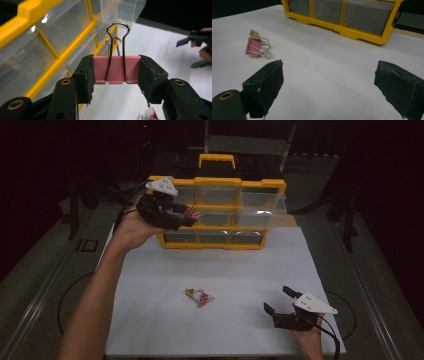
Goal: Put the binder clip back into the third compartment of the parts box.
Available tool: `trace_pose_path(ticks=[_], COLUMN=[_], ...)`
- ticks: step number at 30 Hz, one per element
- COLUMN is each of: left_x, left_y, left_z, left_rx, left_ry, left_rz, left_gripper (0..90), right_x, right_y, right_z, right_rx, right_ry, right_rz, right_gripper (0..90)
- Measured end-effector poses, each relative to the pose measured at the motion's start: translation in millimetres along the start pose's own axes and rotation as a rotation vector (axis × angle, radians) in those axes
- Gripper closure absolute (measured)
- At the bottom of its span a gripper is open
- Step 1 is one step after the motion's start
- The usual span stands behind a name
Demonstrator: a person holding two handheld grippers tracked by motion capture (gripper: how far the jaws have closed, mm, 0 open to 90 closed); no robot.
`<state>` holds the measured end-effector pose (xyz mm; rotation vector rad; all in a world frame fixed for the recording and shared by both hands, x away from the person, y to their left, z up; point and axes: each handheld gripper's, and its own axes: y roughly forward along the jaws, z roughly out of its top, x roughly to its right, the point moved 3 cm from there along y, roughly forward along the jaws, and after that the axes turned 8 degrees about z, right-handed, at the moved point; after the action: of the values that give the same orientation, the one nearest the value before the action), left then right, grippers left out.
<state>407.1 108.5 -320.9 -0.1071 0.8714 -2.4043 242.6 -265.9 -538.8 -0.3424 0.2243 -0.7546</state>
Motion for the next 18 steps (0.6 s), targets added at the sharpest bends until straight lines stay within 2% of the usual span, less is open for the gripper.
trace_pose_path(ticks=[3, 11, 18], left_x=[-3.2, -6.2, -2.0], left_y=[4.7, 18.7, 29.4], left_z=[8.6, 32.4, 51.3], left_rx=[0.008, 0.008, 0.03], left_ry=[-0.011, -0.001, 0.004], left_rz=[-0.009, -0.03, -0.058], left_gripper=[50.3, 50.3, 50.2], right_x=[0.2, 1.0, 1.4], right_y=[-0.1, -0.9, -2.1], right_z=[0.0, 0.0, 0.1], right_rx=[0.0, 0.006, 0.01], right_ry=[0.0, 0.002, 0.006], right_rz=[0.001, -0.001, -0.002], right_gripper=[8.4, 8.4, 8.3])
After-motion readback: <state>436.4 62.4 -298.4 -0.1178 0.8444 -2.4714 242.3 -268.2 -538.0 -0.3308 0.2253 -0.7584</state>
